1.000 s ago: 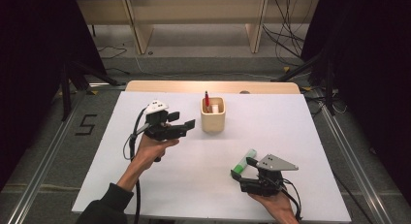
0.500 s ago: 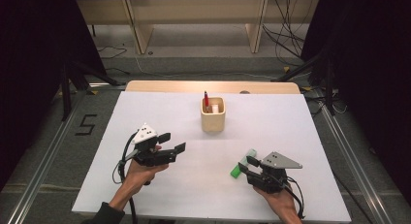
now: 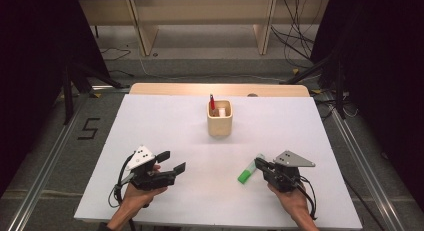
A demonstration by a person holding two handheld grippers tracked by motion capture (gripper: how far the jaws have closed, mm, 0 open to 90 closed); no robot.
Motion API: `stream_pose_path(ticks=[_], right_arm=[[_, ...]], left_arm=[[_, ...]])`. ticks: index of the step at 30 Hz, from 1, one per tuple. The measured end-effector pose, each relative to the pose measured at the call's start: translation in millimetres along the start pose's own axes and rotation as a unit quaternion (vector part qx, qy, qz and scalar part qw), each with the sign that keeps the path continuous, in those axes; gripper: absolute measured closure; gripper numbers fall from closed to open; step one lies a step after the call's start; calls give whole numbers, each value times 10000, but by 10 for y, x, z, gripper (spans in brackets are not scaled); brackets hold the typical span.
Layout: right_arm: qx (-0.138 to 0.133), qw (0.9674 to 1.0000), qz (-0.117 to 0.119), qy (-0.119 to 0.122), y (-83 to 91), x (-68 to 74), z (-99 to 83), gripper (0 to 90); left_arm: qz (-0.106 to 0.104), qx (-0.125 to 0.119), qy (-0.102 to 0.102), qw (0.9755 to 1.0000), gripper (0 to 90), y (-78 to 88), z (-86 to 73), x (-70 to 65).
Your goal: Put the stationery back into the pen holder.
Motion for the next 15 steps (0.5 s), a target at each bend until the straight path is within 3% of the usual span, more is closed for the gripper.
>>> stream_pose_path(ticks=[15], right_arm=[[334, 9992, -217, 52, -222, -219, -6, 900]], left_arm=[[148, -102, -116, 9998, 266, 128, -97, 21]])
Point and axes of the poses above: each handheld gripper's, and its own axes: y roughly backward along the jaws, z roughly out of its top, x roughly to its left, the point moved 3 cm from there along -y, roughly forward along the jaws, and after that the axes turned 5 degrees about -x, right-handed, at the moved point
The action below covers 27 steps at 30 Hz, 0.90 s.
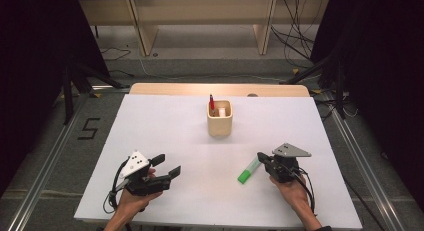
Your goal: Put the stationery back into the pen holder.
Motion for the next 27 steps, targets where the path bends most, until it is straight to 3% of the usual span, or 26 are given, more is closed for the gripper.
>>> stream_pose_path(ticks=[12, 27], right_arm=[[386, 9992, -118, 14, -275, -132, -4, 900], [632, 9979, -158, 14, -426, -201, -46, 900]], left_arm=[[-15, 61, -78, 10000, 259, 64, -92, -14], [44, 146, -94, 9998, 257, 68, -116, 84]])
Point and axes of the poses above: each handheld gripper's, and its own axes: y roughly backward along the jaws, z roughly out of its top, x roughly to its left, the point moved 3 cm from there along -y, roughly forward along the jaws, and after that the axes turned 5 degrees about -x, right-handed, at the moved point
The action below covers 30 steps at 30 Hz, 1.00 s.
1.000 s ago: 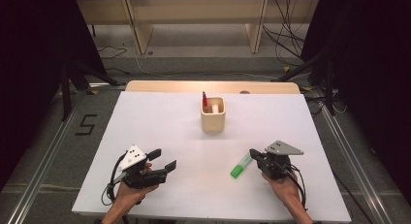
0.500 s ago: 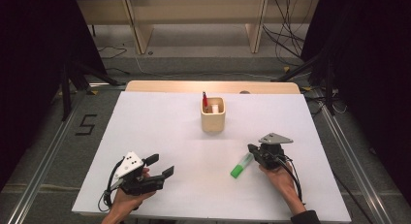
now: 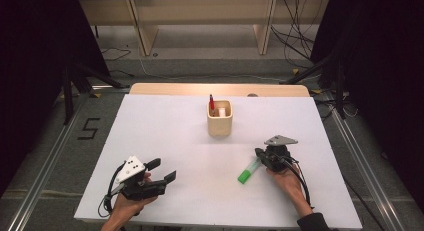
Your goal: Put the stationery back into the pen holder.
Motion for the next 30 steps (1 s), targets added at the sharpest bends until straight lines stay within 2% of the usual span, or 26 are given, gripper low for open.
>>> stream_pose_path(ticks=[15, 18, 30], right_arm=[[58, 10000, 6, 35, -17, -2, 6, 900], [123, 9998, -39, 120, -26, 0, 18, 900], [254, 9996, -37, 78, -41, -13, 33, 900]], left_arm=[[-41, 75, -16, 10000, 257, -28, -26, -13], [-46, 94, -42, 9999, 257, -40, -34, -23], [-81, 128, -50, 9999, 258, -55, -49, -35]])
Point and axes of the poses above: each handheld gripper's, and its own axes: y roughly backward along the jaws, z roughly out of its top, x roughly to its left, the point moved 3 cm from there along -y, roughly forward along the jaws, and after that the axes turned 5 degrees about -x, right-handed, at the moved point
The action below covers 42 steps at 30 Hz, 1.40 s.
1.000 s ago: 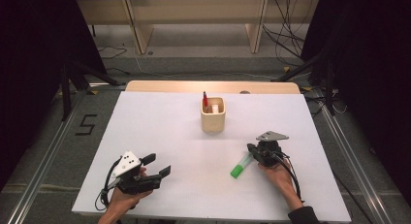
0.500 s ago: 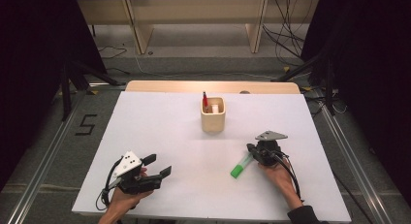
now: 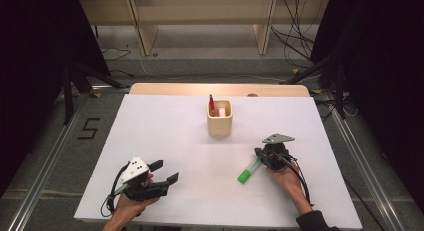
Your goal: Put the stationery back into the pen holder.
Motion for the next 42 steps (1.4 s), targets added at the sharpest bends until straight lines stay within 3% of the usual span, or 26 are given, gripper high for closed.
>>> stream_pose_path(ticks=[18, 32, 42], right_arm=[[377, 9992, -54, -97, 41, -50, 6, 900], [765, 9970, -64, -110, 292, -62, -133, 900], [944, 9955, -28, 65, 454, 67, -283, 900]], left_arm=[[-31, 40, -45, 10000, 259, -12, -7, -13], [-67, 22, -54, 10000, 258, -2, 2, -25], [30, -37, 47, 10000, 259, 32, 14, 78]])
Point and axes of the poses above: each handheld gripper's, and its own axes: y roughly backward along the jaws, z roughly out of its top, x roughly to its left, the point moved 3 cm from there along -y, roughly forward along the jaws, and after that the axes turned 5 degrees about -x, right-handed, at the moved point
